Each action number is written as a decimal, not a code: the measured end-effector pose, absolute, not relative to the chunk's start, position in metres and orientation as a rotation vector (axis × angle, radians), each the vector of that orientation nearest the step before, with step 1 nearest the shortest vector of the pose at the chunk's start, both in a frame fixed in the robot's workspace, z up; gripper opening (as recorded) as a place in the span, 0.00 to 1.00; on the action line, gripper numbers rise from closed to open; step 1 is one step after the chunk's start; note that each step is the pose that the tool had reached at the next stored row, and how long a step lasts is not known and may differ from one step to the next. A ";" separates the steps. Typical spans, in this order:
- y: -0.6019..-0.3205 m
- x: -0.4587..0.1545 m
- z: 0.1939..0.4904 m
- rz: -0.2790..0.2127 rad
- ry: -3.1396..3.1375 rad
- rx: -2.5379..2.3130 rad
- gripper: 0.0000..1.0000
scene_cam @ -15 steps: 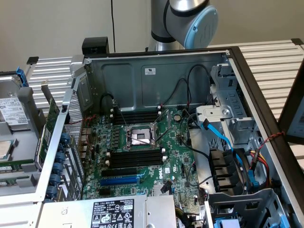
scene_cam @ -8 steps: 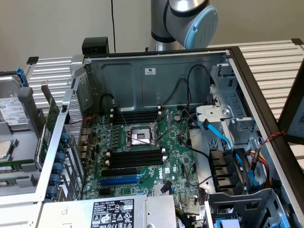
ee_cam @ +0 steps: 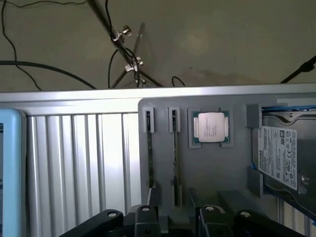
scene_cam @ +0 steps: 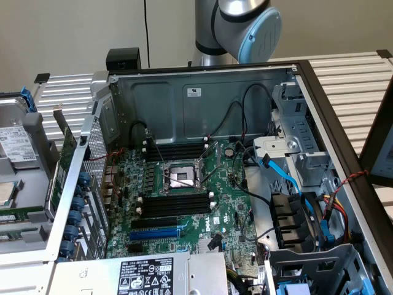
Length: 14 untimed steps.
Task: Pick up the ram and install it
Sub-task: 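Pick up the ram and move it above insertion slot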
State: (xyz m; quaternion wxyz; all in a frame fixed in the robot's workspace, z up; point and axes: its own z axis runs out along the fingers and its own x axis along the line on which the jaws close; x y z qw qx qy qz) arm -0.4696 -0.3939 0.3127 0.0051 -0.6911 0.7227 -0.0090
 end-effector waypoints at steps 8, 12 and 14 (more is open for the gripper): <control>-0.394 -0.470 0.299 -0.031 2.264 -2.161 0.36; -0.397 -0.470 0.292 -0.032 2.264 -2.161 0.36; -0.398 -0.470 0.288 -0.033 2.264 -2.160 0.36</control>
